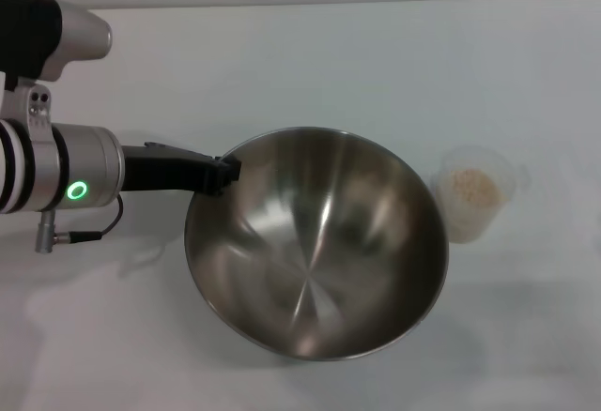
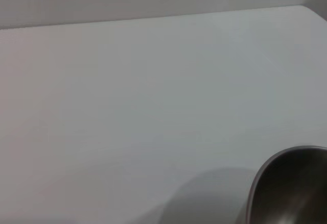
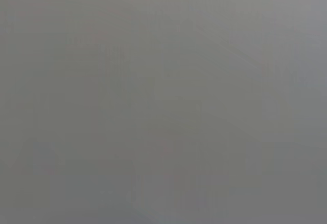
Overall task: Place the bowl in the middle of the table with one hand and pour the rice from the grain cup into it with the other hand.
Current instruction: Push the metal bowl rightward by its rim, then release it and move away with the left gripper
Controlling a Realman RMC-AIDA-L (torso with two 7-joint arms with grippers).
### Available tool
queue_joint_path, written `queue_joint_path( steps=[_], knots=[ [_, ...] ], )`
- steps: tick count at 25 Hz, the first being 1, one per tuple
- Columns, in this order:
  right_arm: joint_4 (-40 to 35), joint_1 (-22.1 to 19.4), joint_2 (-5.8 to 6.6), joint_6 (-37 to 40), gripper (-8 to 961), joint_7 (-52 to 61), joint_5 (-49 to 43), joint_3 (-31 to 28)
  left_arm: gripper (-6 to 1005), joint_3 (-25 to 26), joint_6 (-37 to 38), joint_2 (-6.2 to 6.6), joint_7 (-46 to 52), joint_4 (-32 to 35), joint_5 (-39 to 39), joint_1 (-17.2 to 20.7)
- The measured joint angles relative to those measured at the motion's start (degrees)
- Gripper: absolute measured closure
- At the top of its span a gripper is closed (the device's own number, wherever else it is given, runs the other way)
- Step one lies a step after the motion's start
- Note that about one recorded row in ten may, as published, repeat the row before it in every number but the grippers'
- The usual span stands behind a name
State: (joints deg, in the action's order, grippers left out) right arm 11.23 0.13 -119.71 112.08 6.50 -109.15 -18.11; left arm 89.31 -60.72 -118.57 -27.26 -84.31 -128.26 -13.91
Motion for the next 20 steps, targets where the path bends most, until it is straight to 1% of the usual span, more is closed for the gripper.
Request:
queue_joint_path(
  steps=[8,20],
  knots=[
    [0.02,0.54,0.01,0.14,139,0.0,0.01,0.0,900,-0.36,1.04,0.01,-0.05,0.79,0.02,0.32],
    [0.03,0.83,0.01,0.22,138,0.0,0.0,0.0,890,-0.53,1.08,0.1,-1.86,1.96,0.38,-0.52]
  ],
)
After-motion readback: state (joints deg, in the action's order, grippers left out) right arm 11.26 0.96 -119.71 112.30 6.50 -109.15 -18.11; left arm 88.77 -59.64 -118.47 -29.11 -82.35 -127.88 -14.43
